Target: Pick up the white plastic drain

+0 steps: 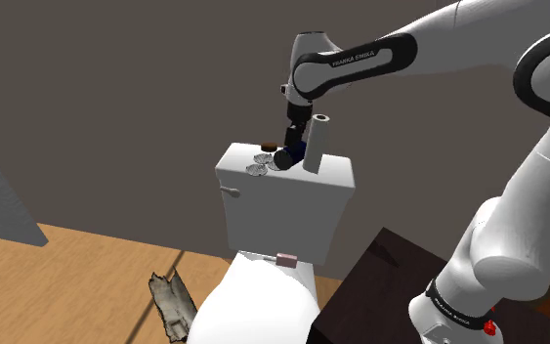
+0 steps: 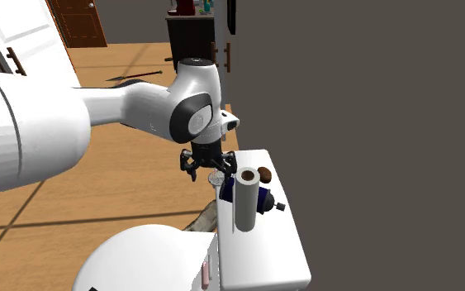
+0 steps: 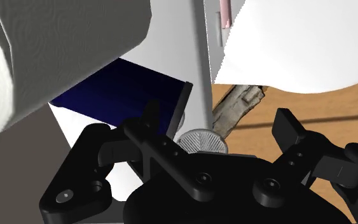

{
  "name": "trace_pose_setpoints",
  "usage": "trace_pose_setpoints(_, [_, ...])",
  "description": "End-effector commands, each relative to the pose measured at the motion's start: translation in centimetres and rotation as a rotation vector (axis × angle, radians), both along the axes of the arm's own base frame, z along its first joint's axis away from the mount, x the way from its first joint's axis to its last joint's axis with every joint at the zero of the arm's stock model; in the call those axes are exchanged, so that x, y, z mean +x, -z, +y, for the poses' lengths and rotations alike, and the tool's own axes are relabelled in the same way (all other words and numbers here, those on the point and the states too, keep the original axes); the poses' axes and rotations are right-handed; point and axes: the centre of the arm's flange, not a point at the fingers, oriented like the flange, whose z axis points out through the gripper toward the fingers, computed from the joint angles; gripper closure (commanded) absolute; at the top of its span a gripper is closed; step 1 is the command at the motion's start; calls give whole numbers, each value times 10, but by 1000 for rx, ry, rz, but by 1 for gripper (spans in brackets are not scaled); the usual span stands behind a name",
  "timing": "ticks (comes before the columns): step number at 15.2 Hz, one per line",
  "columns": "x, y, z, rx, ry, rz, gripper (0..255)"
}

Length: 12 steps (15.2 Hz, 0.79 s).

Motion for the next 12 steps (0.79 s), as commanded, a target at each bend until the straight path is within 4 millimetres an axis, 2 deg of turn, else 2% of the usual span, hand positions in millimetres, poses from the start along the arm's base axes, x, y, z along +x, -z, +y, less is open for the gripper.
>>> trace_pose_setpoints(1, [24,14,9,0,-38,9,0])
trace_pose_setpoints(9, [111,75,34,-2,-183,44,0])
trace_pose_setpoints(12, [111,91,34,-2,-183,44,0])
